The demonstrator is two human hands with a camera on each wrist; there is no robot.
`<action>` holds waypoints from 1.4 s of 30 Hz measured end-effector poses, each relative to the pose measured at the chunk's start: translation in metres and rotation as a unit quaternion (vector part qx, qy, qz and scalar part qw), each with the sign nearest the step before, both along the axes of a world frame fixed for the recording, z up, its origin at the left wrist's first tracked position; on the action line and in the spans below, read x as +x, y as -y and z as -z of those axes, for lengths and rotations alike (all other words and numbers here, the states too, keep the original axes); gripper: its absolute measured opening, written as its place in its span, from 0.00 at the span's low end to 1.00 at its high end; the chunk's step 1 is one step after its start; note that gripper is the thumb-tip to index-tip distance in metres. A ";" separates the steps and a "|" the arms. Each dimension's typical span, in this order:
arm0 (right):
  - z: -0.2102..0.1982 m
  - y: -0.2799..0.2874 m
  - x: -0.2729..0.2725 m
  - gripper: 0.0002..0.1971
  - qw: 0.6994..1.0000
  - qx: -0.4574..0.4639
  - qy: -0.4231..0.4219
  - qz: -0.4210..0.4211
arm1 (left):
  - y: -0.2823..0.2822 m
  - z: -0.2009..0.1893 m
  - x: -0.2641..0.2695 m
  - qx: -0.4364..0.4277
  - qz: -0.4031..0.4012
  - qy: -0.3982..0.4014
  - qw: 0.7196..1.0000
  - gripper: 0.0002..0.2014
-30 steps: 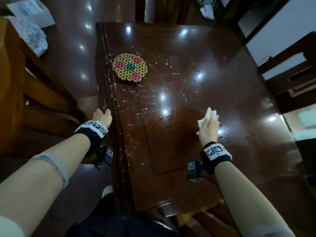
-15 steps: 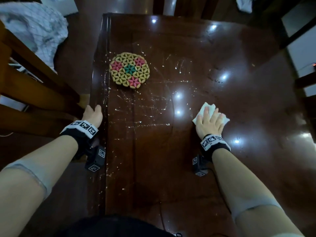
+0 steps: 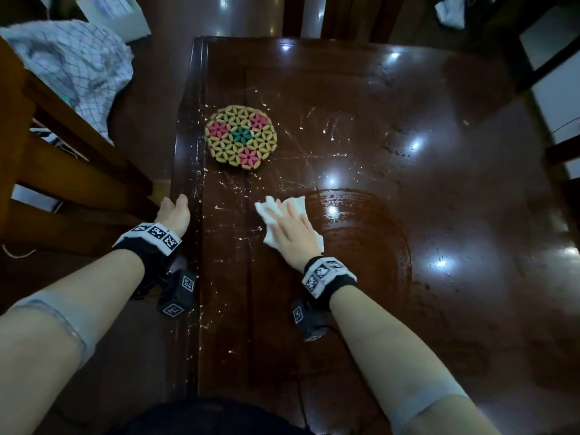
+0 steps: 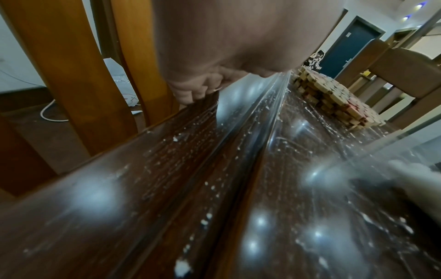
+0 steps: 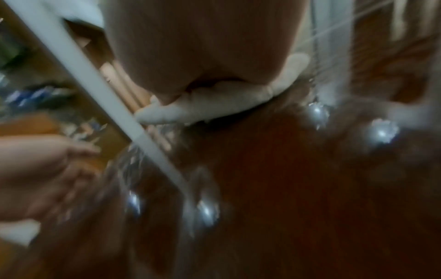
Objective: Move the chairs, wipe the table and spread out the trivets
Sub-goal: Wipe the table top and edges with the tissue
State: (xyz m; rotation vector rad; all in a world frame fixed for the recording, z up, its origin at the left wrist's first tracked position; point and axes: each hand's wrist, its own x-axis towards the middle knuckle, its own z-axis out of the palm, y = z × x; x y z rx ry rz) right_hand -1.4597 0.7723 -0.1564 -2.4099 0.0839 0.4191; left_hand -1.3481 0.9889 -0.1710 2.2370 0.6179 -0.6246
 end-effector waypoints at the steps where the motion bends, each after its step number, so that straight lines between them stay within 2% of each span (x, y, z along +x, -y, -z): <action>1: -0.004 0.007 -0.002 0.21 0.994 0.083 0.021 0.061 | 0.000 -0.001 0.002 0.002 0.005 0.021 1.000 0.27; 3: -0.012 0.029 -0.004 0.20 0.970 0.165 0.070 0.164 | 0.002 -0.001 0.009 0.008 0.015 0.067 0.998 0.25; 6: -0.018 0.079 -0.004 0.21 0.950 0.154 0.090 0.255 | 0.008 0.001 0.025 0.013 0.025 0.087 0.996 0.25; 9: -0.025 0.132 0.000 0.23 0.939 0.053 0.098 0.325 | 0.013 0.007 0.038 0.022 0.029 0.070 0.997 0.25; 11: -0.018 0.160 0.004 0.25 0.939 -0.071 0.026 0.334 | 0.015 0.015 0.044 0.025 0.046 0.073 0.996 0.26; 14: 0.005 0.166 0.013 0.26 0.933 -0.188 -0.131 0.276 | 0.014 0.024 0.048 0.035 0.068 0.088 0.993 0.27; 16: 0.015 0.158 0.023 0.26 0.927 -0.207 -0.162 0.268 | 0.012 0.028 0.046 0.047 0.087 0.091 0.991 0.29; 19: 0.017 0.155 0.045 0.26 0.927 -0.230 -0.144 0.258 | 0.012 0.033 0.036 0.068 0.124 0.090 0.986 0.31; 24: 0.021 0.155 0.095 0.26 0.940 -0.241 -0.128 0.203 | 0.011 0.037 0.030 0.079 0.140 0.095 0.982 0.32; 29: 0.030 0.136 0.132 0.26 0.951 -0.281 -0.082 0.095 | 0.006 0.041 0.032 0.056 0.141 0.076 0.986 0.31; 32: 0.030 0.112 0.126 0.27 0.949 -0.309 -0.051 0.025 | 0.002 0.042 0.034 0.045 0.153 0.059 0.985 0.30; 36: 0.021 0.073 0.100 0.27 0.954 -0.294 -0.050 -0.018 | 0.000 0.029 0.036 -0.004 0.133 0.037 0.990 0.30; 42: 0.016 0.001 0.038 0.26 0.957 -0.261 -0.043 -0.120 | -0.020 0.011 0.017 0.009 0.193 0.001 0.981 0.31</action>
